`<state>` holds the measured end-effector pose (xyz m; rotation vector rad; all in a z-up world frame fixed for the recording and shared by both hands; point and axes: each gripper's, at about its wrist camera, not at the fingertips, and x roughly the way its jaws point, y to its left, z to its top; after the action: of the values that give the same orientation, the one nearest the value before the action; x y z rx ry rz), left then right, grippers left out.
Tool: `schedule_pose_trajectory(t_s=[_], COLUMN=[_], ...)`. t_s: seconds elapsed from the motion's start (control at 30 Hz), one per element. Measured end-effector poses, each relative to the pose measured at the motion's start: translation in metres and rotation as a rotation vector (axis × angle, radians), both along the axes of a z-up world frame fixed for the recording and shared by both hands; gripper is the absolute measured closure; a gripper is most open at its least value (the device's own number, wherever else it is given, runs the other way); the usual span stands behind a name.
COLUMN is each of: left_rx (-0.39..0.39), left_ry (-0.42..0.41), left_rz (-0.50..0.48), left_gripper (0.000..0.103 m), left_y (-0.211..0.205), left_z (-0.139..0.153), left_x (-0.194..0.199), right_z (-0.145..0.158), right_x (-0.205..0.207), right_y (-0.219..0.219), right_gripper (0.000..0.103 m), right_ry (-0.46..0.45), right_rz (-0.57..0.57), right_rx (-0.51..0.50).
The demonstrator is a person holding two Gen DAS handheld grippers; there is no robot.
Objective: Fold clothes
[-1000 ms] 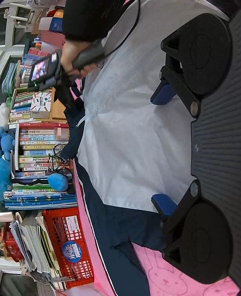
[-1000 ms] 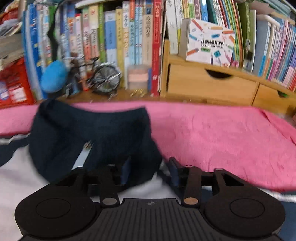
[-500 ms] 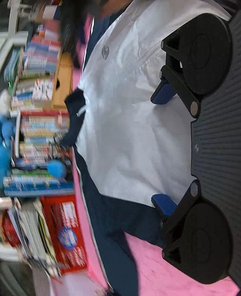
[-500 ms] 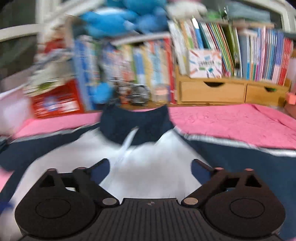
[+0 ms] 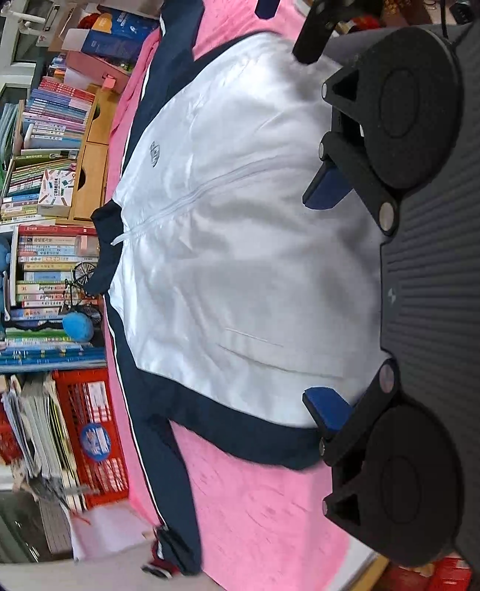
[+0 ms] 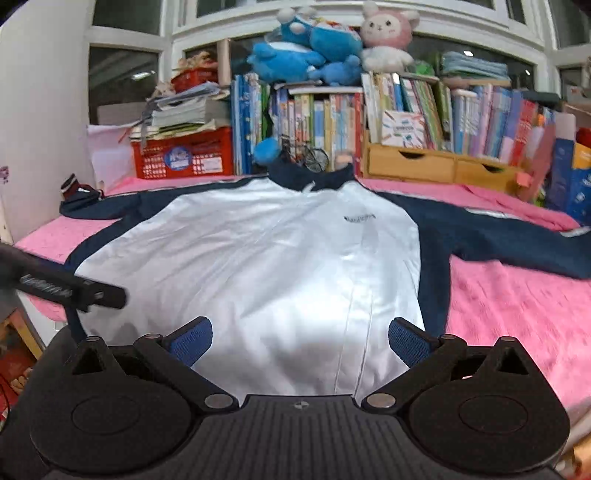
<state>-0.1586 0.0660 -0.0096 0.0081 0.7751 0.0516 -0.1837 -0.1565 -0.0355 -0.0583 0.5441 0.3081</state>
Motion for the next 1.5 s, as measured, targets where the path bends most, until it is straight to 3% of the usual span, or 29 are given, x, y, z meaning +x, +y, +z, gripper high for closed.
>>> schedule_pose_trajectory(t_s=[0.07,0.2,0.43,0.87,1.5], left_rx=[0.025,0.079,0.099,0.065,0.086], left_ry=[0.009,-0.011,-0.012,0.053,0.094], left_rz=[-0.014,-0.049,-0.061,-0.060,-0.092], left_gripper=[0.000,0.000,0.000,0.000,0.000], left_y=[-0.001,-0.008,-0.010,-0.004,-0.015], left_z=[0.005,0.012,0.011,-0.007,-0.020], left_x=[-0.017,-0.042,-0.052,-0.053,-0.039], right_z=[0.005,0.010,0.009,-0.010,-0.023], right_x=[-0.012,-0.047,-0.065,-0.067,-0.056], right_y=[0.000,-0.011,-0.005,-0.004,-0.007], right_gripper=[0.000,0.000,0.000,0.000,0.000], right_ry=[0.042,0.042,0.050,0.111,0.152], right_rz=[-0.027,-0.030,0.004,0.018,0.026], right_rx=[-0.012,0.004,-0.042,-0.070,-0.064])
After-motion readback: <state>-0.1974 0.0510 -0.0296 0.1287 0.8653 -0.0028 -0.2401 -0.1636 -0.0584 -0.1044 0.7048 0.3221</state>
